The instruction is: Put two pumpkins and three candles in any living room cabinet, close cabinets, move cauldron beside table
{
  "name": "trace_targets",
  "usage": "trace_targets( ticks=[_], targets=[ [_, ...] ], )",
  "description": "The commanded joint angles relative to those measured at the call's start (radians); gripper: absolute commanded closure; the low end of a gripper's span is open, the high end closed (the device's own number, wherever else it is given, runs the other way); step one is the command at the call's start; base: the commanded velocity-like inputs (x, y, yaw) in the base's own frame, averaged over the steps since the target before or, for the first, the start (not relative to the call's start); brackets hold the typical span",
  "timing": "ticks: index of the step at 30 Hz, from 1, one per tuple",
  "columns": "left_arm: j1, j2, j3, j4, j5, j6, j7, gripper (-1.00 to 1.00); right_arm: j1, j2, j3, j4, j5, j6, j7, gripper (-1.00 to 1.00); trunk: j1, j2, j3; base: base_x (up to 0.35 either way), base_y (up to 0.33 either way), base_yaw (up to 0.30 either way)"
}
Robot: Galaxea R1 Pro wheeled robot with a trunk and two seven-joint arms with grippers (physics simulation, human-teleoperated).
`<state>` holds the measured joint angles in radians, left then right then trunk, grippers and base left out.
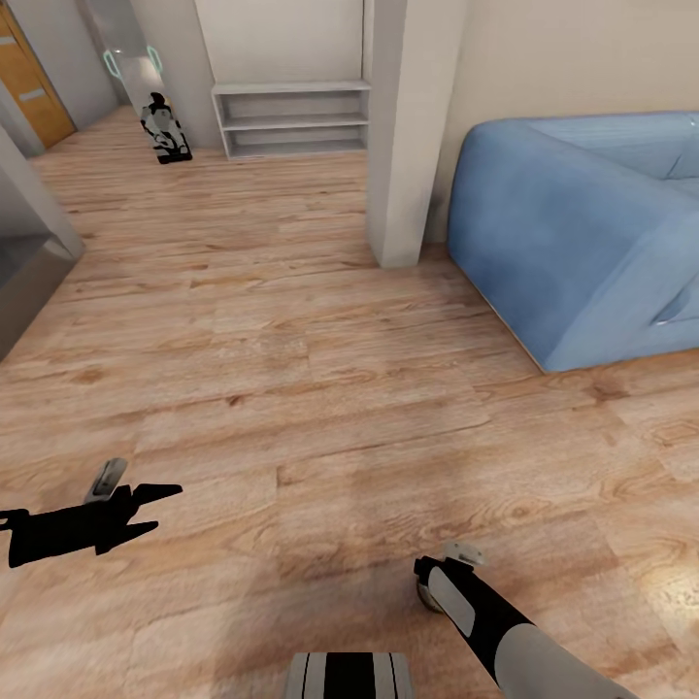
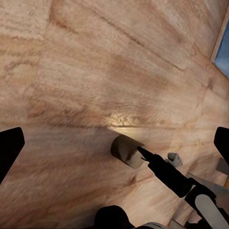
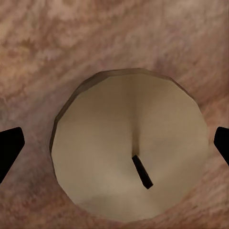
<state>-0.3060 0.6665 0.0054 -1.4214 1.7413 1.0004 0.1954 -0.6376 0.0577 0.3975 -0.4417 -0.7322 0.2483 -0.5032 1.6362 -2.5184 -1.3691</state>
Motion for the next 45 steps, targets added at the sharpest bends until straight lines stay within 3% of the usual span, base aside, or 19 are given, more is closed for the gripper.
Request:
trace_targets(
  ticks=[1,11,16,20,23,45],
  targets=[
    [0.0,0.0,0.0,-0.001,0.011,0.003,0.01,-1.0,0.0,-0.001,0.008,-0.002,-0.005,0.005,-0.008,-1.0,0.0,0.0,-0.001,0.0,-0.061,0.0],
    [0.0,0.001,0.0,-0.002,0.015,0.004,0.009,-1.0,-0.001,-0.001,0.007,-0.002,-0.005,0.005,-0.008,-1.0,0.0,0.0,-0.001,0.0,-0.017,0.0],
    [0.006,0.003,-0.001,-0.037,0.09,0.004,0.009,-1.0,0.0,-0.001,0.007,-0.002,-0.006,0.005,-0.008,-1.0,0.0,0.0,-0.001,0.0,0.0,0.0],
    [0.04,0.007,0.006,-0.061,0.16,0.005,0.009,-1.0,-0.001,-0.001,0.007,-0.002,-0.005,0.005,-0.008,-1.0,0.002,-0.001,-0.016,0.0,0.0,0.0],
    [0.046,0.008,0.007,-0.065,0.183,0.005,0.009,-1.0,-0.001,-0.001,0.007,-0.002,-0.005,0.005,-0.008,-1.0,0.002,-0.001,-0.02,0.0,0.0,0.0],
    [0.048,0.008,0.006,-0.071,0.192,0.004,0.01,-1.0,-0.001,-0.001,0.007,-0.003,-0.004,0.005,-0.008,-1.0,0.003,-0.002,-0.028,0.0,0.0,0.0]
  ],
)
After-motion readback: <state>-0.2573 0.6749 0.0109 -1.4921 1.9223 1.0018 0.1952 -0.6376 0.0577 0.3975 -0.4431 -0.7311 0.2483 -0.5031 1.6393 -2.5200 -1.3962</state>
